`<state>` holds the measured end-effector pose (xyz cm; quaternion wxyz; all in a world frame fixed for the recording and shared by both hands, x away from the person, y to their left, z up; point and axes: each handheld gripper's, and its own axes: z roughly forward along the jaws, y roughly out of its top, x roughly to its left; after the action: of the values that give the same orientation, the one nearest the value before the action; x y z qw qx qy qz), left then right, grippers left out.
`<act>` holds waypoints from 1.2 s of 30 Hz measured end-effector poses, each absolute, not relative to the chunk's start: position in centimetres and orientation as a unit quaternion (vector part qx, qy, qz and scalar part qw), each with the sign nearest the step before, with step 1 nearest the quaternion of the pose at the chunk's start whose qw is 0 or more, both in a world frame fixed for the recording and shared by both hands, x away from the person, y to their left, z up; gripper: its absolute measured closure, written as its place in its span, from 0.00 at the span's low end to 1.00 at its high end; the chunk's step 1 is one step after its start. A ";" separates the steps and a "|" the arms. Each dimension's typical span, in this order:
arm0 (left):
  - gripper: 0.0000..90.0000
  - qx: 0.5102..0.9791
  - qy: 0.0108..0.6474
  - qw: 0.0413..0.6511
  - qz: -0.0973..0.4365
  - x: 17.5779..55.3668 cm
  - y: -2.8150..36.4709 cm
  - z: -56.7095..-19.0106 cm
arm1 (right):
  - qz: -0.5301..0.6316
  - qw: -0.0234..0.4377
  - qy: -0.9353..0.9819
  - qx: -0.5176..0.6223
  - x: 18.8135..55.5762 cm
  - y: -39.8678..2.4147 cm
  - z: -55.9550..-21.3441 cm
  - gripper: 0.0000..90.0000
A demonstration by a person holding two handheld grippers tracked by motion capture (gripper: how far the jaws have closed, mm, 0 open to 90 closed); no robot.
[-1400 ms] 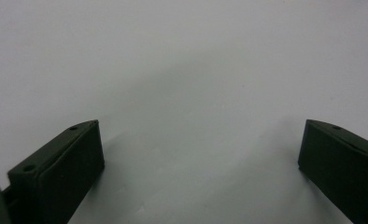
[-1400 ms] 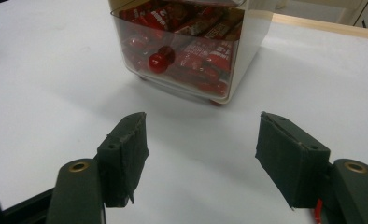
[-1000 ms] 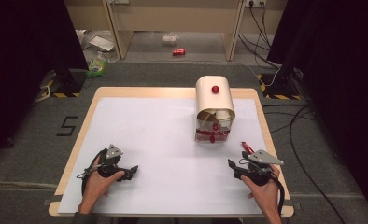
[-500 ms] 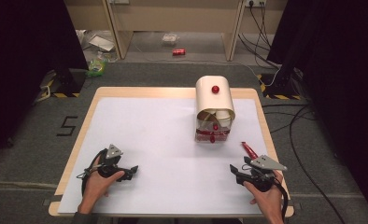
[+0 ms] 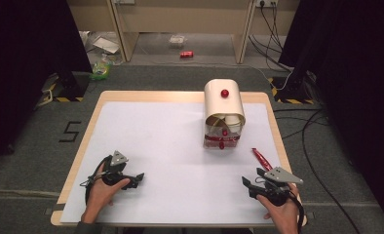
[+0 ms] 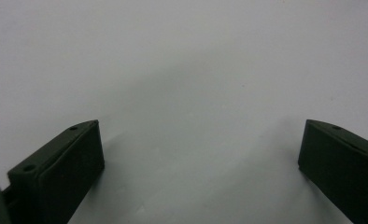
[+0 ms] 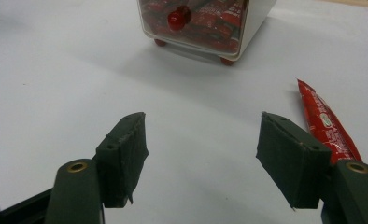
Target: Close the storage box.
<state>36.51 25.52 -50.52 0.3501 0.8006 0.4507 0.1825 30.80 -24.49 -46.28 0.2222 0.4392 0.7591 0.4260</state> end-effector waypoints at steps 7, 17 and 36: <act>0.00 0.801 0.451 0.350 0.183 36.5 25.5 -50.5 | 0.424 0.219 0.761 0.440 30.3 -24.7 -46.4 0.37; 0.00 0.801 0.451 0.350 0.183 36.5 25.5 -50.5 | 0.419 0.212 0.765 0.440 29.6 -24.9 -46.6 0.37; 0.00 0.800 0.451 0.350 0.183 36.5 25.5 -50.5 | 0.404 0.204 0.777 0.437 28.5 -25.1 -46.9 0.36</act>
<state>36.51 25.52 -50.52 0.3502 0.8005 0.4508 0.1826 28.47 -25.13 -46.93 0.2041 0.4374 0.7773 0.4036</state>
